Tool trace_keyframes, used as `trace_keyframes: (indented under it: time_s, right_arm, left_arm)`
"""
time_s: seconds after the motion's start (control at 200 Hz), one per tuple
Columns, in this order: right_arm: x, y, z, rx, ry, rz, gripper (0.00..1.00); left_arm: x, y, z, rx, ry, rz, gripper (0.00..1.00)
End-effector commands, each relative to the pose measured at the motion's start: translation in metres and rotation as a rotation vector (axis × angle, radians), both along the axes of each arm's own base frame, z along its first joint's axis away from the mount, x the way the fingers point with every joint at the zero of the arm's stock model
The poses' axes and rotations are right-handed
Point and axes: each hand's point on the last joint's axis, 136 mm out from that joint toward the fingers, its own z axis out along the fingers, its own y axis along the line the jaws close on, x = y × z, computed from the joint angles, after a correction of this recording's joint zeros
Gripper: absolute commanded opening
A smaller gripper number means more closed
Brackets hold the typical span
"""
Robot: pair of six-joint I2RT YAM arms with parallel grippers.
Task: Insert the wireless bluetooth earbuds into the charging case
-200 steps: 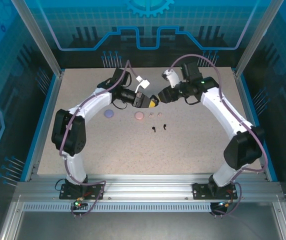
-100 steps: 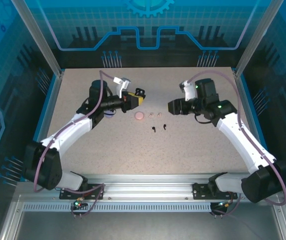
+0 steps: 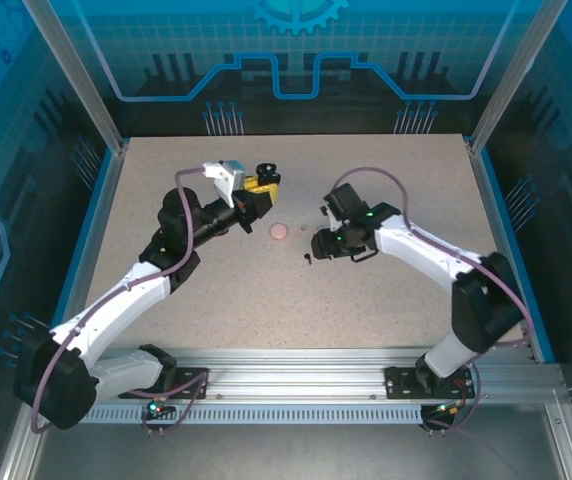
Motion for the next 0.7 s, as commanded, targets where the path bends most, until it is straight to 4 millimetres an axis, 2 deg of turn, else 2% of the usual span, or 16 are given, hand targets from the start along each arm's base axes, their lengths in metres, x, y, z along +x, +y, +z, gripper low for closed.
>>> trace_keyframes:
  time_s: [0.0,0.185,0.31,0.485,0.695]
  right_arm:
    - [0.009,0.01,-0.007,-0.082,0.002,0.003,0.52]
    - [0.024,0.03,-0.032,-0.175,0.046,0.031,0.48]
    - [0.029,0.034,-0.046,-0.256,0.074,0.028,0.44]
    - [0.027,0.034,-0.059,-0.318,0.093,0.039,0.43]
    - [0.024,0.037,-0.071,-0.307,0.118,0.054,0.42]
  left_arm:
    - [-0.009,0.01,0.025,-0.018,-0.119,0.057,0.0]
    - [-0.017,0.017,0.04,-0.038,-0.156,0.079,0.0]
    - [-0.02,0.019,0.042,-0.049,-0.157,0.085,0.0]
    - [-0.023,0.023,0.043,-0.056,-0.158,0.098,0.0]
    - [-0.026,0.024,0.045,-0.057,-0.162,0.096,0.0]
